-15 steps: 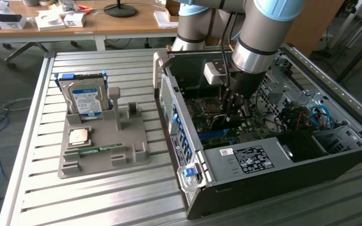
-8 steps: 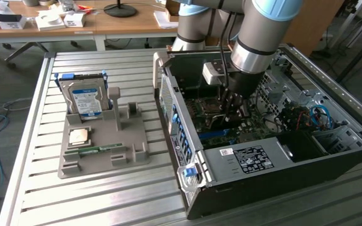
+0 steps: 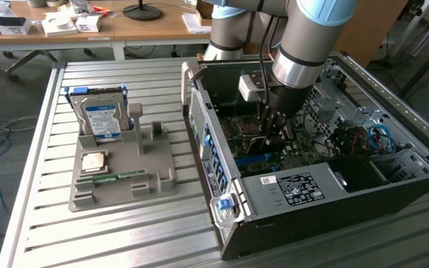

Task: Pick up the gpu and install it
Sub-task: 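Insert the gpu into the slot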

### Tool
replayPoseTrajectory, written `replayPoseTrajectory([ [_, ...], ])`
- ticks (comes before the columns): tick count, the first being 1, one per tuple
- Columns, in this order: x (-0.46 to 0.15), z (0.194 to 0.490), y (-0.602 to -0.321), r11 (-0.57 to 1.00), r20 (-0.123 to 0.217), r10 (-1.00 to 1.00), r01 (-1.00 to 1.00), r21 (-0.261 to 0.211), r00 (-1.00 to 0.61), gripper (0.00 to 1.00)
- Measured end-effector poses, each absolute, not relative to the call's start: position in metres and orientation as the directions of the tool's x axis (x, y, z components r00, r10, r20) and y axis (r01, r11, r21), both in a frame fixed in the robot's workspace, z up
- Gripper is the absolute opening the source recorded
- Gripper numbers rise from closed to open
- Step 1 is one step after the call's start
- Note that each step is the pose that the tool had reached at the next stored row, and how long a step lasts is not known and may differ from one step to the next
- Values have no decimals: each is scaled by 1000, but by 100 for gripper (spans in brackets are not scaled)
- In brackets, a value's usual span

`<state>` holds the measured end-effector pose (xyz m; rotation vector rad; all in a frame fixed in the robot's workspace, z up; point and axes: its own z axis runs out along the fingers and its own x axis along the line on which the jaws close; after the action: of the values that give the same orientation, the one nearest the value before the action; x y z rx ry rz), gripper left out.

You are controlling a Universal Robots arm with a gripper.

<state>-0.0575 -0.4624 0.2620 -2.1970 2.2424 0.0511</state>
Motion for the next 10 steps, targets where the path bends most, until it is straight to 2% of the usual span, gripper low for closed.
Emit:
replayPoseTrajectory([
  [10,-59,259,-462,20,-24,-999,-1000,22,-21,27],
])
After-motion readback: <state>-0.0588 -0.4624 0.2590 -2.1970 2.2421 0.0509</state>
